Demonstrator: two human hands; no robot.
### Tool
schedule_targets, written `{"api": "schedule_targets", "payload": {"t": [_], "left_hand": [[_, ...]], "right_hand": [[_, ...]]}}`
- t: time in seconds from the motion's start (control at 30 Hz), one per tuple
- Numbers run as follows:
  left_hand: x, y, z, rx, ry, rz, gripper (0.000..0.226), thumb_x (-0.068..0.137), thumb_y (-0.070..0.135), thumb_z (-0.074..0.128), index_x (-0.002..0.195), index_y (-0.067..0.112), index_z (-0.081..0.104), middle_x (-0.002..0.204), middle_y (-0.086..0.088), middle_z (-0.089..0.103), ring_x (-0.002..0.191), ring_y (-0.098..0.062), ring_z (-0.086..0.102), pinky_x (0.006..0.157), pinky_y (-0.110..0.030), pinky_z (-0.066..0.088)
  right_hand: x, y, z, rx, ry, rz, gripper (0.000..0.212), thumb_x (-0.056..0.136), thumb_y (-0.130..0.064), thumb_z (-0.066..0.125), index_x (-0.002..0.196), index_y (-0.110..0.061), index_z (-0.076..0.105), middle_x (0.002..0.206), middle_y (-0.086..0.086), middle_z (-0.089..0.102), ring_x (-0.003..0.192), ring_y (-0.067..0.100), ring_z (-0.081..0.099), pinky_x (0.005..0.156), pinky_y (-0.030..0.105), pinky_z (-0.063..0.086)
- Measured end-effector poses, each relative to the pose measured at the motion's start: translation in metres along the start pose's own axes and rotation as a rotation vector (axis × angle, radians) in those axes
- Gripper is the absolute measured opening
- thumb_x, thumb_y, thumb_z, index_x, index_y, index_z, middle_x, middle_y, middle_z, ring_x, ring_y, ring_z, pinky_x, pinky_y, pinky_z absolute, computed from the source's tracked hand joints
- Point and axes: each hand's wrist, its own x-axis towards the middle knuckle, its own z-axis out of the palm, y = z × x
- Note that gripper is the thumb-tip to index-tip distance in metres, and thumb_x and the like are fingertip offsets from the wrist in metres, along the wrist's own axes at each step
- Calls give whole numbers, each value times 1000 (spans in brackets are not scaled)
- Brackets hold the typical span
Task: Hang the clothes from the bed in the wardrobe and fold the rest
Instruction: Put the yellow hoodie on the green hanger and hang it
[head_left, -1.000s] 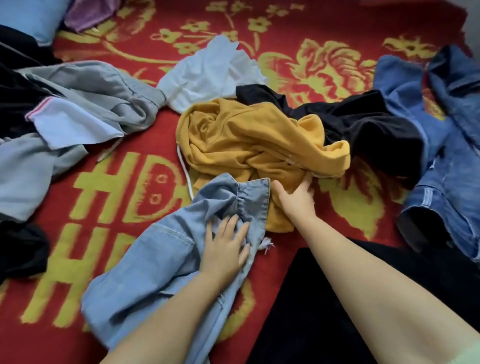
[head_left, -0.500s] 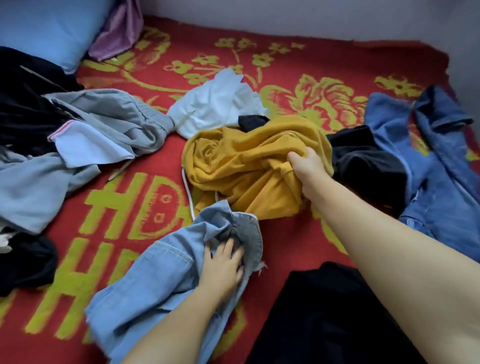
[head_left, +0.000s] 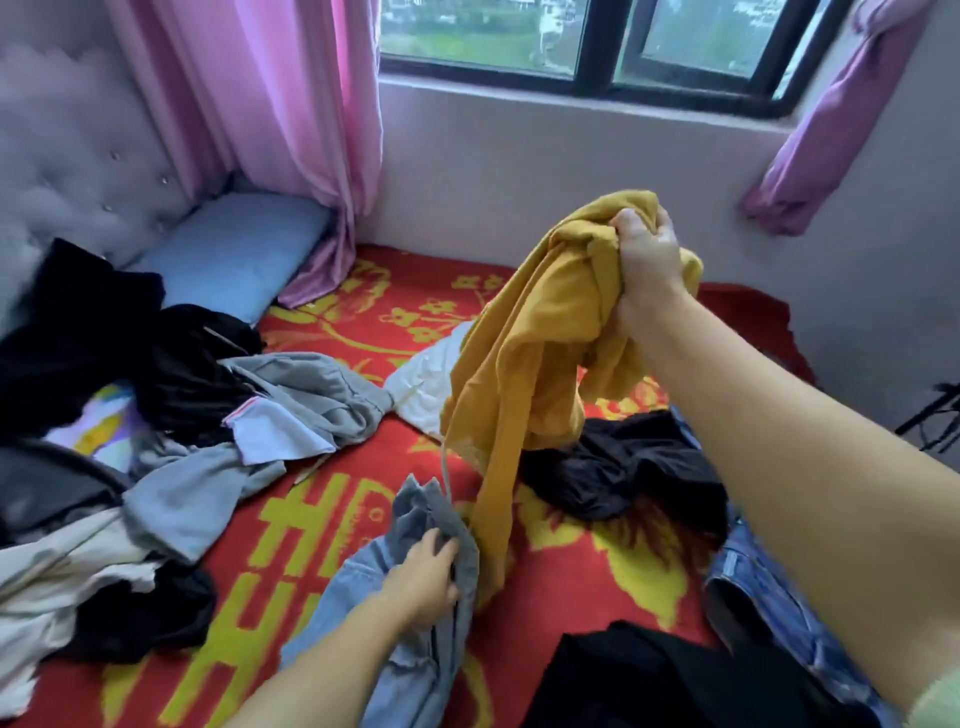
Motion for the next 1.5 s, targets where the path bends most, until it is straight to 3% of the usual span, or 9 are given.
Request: {"api": "schedule_targets", "payload": {"t": [0.37, 0.57, 0.67, 0.77, 0.87, 0.97, 1.13, 1.27, 1.5], "left_hand": [[-75, 162, -245, -794, 672, 374, 98, 71, 50, 75, 148, 26, 18, 143, 0, 34, 131, -14, 36, 107, -31, 33], [-122, 178, -298, -1212, 706, 296, 39, 87, -2, 61, 123, -1, 46, 101, -1, 55, 90, -6, 54, 83, -20, 42], [-159, 178, -317, -1670, 686, 389, 14, 90, -7, 53, 92, 7, 55, 73, 2, 68, 67, -3, 65, 68, -26, 54], [-210, 182, -338, -1895, 726, 417, 21, 96, 3, 48, 115, 4, 56, 104, -16, 63, 103, -27, 62, 93, -42, 52], [-261, 176, -352, -1929, 810, 428, 10, 94, 8, 53, 96, 6, 63, 81, -10, 71, 75, -19, 69, 72, -32, 59], [-310, 160, -354, -1813, 886, 421, 20, 95, 8, 50, 82, 8, 65, 66, -6, 72, 62, -15, 70, 60, -27, 59], [-394, 110, -326, -1615, 975, 188, 19, 94, 20, 56, 107, 9, 65, 86, -4, 74, 81, -15, 71, 77, -33, 57], [-463, 62, -295, -1623, 1060, 110, 35, 92, 28, 57, 122, 11, 61, 118, -11, 66, 105, -22, 66, 82, -34, 57], [-607, 15, -239, -1384, 1173, -182, 34, 82, 48, 63, 104, 21, 65, 93, 2, 75, 89, -14, 69, 70, -28, 56]], "right_hand": [[-59, -142, 11, -31, -73, 253, 31, 82, -30, 60, 105, -11, 69, 101, 15, 69, 97, 32, 66, 82, 48, 56], [-135, -169, -8, -38, -386, 127, 20, 88, -32, 65, 104, -21, 58, 107, 8, 57, 90, 22, 60, 52, 28, 54], [-158, -167, -38, -221, -597, -109, 45, 90, -42, 60, 131, -27, 49, 114, 2, 57, 100, 18, 62, 79, 33, 57], [-179, -134, -69, -555, -724, -335, 75, 83, -49, 66, 145, -43, 23, 145, -2, 37, 131, 17, 41, 107, 41, 41], [-202, -99, -68, -736, -809, -335, 105, 75, -47, 75, 151, -38, 3, 154, -2, 25, 139, 16, 29, 113, 42, 31], [-226, -94, -46, -686, -834, -283, 59, 70, -48, 66, 113, -8, 60, 95, 10, 67, 88, 24, 63, 88, 46, 51], [-259, -123, -13, -119, -718, 36, 29, 96, -1, 35, 76, -3, 55, 45, 7, 54, 33, 13, 50, 38, 25, 48], [-271, -155, 18, 217, -715, 232, 34, 100, -7, 25, 89, -7, 58, 54, 9, 67, 48, 18, 66, 60, 41, 59], [-361, -163, 80, 370, -940, 399, 30, 98, -11, 33, 87, -8, 61, 71, 12, 72, 68, 22, 72, 51, 45, 57]]}}
